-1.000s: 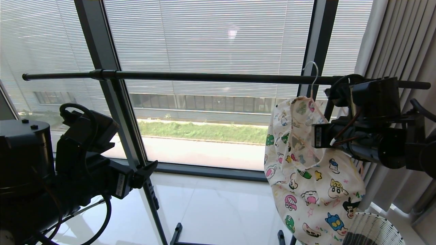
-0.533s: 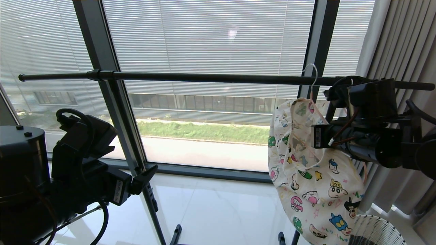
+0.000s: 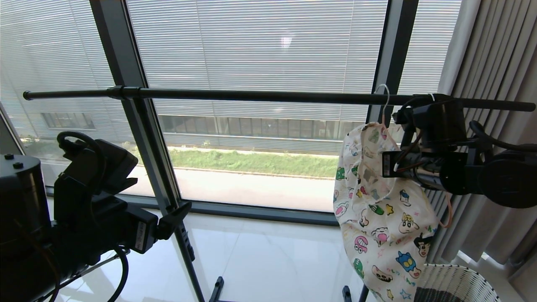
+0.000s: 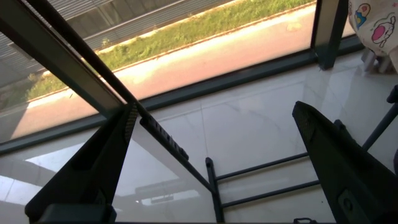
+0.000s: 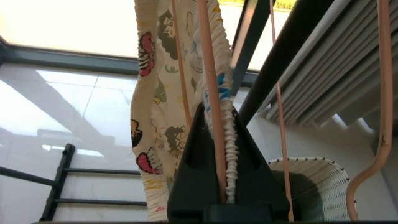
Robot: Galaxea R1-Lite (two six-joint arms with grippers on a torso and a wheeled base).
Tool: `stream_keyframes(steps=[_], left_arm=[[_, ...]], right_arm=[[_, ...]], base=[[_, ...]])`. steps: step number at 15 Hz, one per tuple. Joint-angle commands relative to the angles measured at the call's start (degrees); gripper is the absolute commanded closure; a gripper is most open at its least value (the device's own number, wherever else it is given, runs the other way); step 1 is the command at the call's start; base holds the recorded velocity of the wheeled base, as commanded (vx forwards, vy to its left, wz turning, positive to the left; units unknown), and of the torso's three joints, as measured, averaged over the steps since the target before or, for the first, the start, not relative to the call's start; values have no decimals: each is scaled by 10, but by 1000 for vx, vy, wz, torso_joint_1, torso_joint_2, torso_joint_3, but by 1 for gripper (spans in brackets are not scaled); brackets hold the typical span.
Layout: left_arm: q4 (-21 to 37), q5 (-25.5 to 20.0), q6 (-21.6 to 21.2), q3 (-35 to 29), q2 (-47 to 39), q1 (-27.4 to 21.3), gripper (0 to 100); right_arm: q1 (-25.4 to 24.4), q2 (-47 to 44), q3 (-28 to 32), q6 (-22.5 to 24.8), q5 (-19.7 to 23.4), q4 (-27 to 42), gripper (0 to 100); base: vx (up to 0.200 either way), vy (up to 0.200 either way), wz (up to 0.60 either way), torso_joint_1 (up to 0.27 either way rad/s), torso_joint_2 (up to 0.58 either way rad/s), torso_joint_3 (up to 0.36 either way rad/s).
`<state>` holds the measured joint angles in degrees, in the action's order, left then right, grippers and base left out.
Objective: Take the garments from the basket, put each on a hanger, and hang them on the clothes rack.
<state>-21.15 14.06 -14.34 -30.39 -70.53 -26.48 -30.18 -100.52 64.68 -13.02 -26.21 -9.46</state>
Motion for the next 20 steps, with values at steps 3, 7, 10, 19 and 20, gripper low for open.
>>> stream_keyframes(steps=[3,7,10,19,20], left_arm=[[0,0,0,3,2,1,0],[0,0,0,11,7,0,0],[0,0,1,17,8,0,0],[0,46,4,20,7,4,0],[0,60,4,20,7,4,0]], right_arm=[[2,-27,5,2,0,0,100],[2,-27,5,3,-1,0,100],[1,-22,3,1,0,0,100],[-4,181,-88,92,-9,141,0],[-1,196,-103,92,-15,141,0]], base=[[0,0,0,0,0,0],[0,0,0,0,0,0],[0,0,0,0,0,0],[0,0,0,0,0,0],[0,0,0,0,0,0]])
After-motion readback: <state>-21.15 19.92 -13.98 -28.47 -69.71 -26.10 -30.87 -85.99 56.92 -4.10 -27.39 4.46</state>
